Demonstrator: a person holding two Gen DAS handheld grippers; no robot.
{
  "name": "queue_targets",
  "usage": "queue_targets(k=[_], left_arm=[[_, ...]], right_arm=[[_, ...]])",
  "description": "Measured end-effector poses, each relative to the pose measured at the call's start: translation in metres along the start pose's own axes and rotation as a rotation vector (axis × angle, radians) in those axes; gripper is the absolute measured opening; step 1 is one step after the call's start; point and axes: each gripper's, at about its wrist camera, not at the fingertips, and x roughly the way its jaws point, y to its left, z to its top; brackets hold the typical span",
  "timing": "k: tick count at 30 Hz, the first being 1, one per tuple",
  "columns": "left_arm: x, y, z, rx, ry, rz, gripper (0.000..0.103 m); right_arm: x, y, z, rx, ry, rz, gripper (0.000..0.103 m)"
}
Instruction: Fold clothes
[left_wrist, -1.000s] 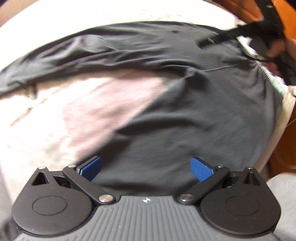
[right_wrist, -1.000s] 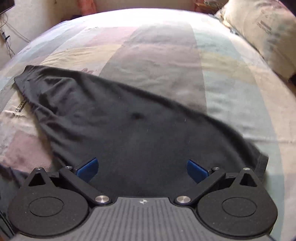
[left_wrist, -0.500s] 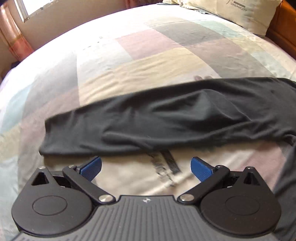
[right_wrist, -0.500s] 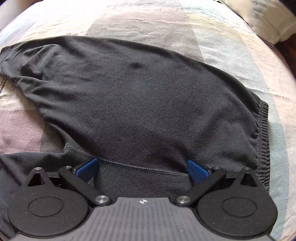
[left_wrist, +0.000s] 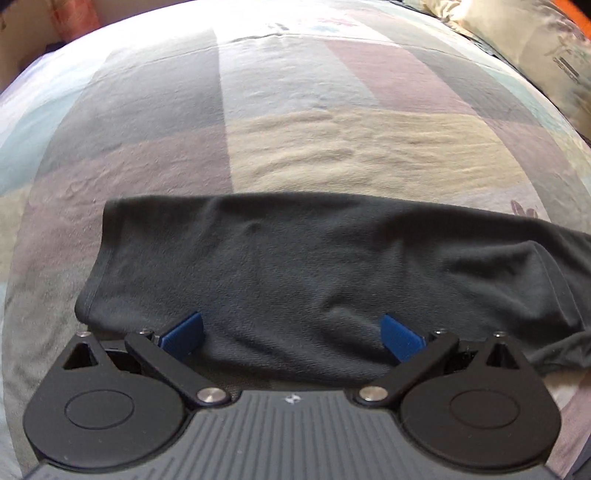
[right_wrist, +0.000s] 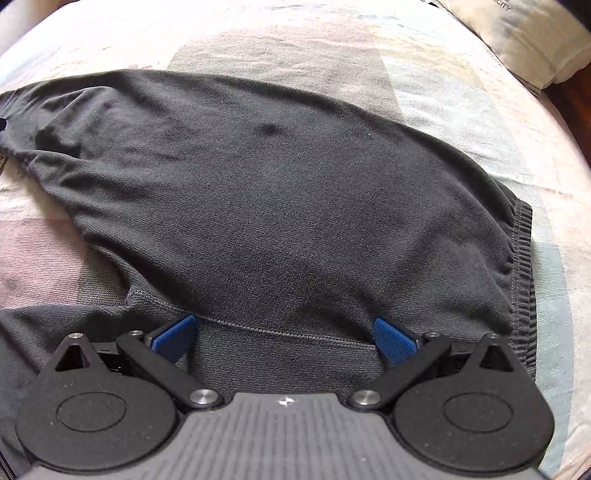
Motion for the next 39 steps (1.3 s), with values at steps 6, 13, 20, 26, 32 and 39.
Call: queue_targets(k=[6, 13, 20, 26, 32, 39], left_arm=[[0.001, 0.018, 0.001, -0.022, -0.001, -0.01, 0.102], [0.0, 0.031, 0.001, -0.03, -0.015, -0.018, 0.102], [0.003, 0.049, -0.003, -0.066, 0.004, 0.067, 0.102], [-0.016, 0.017, 0.001, -0.053, -0.049, 0.087, 0.102], [-0.044, -0.056, 0.008, 0.055, -0.091, -0.042, 0.102], [-0.037, -0.176, 0.006, 0.134, -0.064, -0.182, 0.102]], right_arm=[[-0.003, -0.001, -0.005, 0.027, -0.016, -0.015, 0.103], [-0.005, -0.002, -0.011, 0.037, -0.054, -0.017, 0.103], [0.0, 0.001, -0.004, 0.04, -0.044, -0.02, 0.103], [-0.002, 0.002, -0.008, 0.038, -0.068, -0.019, 0.103], [-0.026, -0.014, 0.009, 0.067, -0.082, 0.127, 0.103], [-0.015, -0.052, 0.055, -0.041, -0.147, 0.23, 0.103]])
